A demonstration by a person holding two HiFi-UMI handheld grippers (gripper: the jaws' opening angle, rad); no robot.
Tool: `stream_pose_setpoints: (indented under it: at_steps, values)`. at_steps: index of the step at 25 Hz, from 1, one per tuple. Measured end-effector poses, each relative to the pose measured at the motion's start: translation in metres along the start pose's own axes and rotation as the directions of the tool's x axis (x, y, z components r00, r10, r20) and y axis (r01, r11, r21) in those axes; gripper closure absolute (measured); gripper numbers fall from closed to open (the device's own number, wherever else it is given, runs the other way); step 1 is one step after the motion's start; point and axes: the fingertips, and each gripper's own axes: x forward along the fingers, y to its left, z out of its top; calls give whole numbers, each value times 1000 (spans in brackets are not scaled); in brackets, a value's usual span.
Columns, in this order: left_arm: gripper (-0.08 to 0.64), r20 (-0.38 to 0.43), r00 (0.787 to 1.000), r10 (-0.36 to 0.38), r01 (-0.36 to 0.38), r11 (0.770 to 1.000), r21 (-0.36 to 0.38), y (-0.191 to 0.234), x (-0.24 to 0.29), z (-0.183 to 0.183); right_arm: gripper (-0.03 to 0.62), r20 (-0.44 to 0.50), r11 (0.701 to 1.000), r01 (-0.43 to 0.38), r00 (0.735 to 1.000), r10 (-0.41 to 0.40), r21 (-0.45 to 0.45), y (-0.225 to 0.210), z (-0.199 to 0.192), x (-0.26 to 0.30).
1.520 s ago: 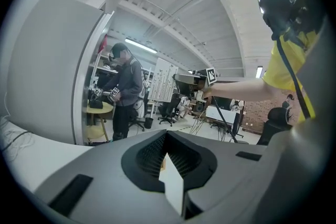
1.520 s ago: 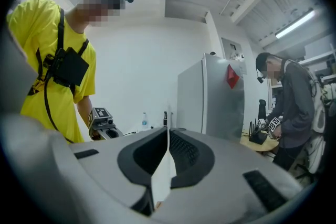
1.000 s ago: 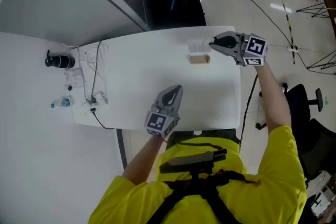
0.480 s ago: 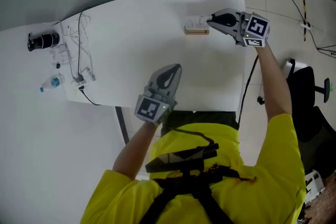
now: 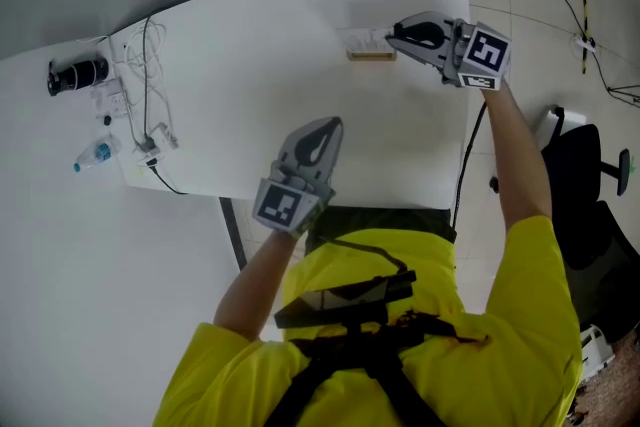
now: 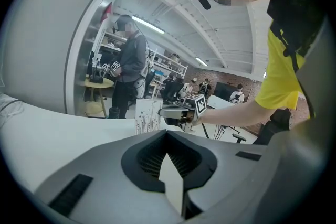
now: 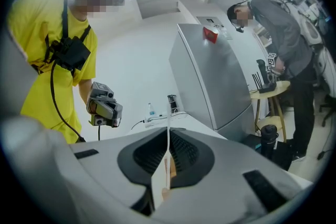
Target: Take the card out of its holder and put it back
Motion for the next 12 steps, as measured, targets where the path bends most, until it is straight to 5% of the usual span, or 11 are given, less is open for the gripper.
stream_pose_setpoints:
  at_steps: [7,12]
  values:
    - [560,-19,1000,6,-6,1000,-2,3,-3,-11,575,-75,1000,16,997,-15,4,-2,-32,4]
    - [560,-9,1000,11,-11,1000,-18,4,-2,-11,553,-77,991,114,991,-109,69,-10,-56,8]
